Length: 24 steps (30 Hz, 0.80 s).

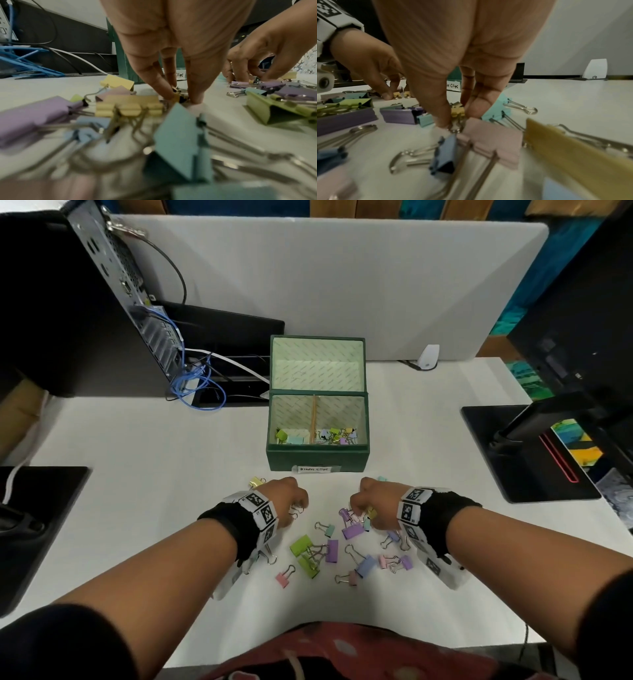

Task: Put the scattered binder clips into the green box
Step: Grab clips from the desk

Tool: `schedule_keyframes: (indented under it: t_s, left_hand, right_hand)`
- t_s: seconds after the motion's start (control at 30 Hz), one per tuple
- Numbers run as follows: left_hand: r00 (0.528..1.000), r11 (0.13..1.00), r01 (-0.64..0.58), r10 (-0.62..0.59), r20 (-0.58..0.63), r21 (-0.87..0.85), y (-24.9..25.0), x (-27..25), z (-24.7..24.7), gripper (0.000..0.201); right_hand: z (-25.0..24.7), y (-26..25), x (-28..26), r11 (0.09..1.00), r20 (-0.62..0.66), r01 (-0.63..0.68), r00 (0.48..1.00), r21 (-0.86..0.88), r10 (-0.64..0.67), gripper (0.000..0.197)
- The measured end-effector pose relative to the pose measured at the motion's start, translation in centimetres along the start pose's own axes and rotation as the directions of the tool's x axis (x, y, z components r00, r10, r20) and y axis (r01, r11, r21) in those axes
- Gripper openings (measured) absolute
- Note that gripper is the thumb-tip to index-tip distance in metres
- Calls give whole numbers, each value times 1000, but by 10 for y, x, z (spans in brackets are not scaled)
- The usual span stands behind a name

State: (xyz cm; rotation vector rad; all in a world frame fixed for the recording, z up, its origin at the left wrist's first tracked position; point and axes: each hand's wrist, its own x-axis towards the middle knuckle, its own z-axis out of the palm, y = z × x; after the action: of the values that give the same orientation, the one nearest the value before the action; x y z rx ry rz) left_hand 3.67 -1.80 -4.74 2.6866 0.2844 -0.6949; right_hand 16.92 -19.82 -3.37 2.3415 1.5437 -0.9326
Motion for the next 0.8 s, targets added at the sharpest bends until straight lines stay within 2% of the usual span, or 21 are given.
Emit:
schedule_keyframes:
  t_s: [0.33, 0.47, 0.63, 0.7, 0.8]
  left_hand:
    - [997, 998, 26, -30, -67, -51, 5, 2, 2, 17]
    - [997, 997, 23, -28, -73, -68, 5, 1, 2, 14]
    - [998, 998, 21, -24, -60, -52, 1, 0, -3, 16]
    - [996, 997, 22, -28, -82, -77, 0, -2, -5, 18]
    - [992, 989, 26, -44, -120, -147, -1, -6, -11, 26]
  right_hand:
    - [-1, 5, 6, 984, -32, -113, 992, 138, 119, 29]
    - [-7, 6, 7, 986, -56, -135, 988, 103, 141, 24]
    - [-13, 9, 5, 983, -88, -118, 987, 138, 131, 24]
    - [-16, 11, 4, 970, -126, -126, 980, 206, 154, 17]
    - [-29, 12, -2, 874, -210, -98, 952, 476, 221, 6]
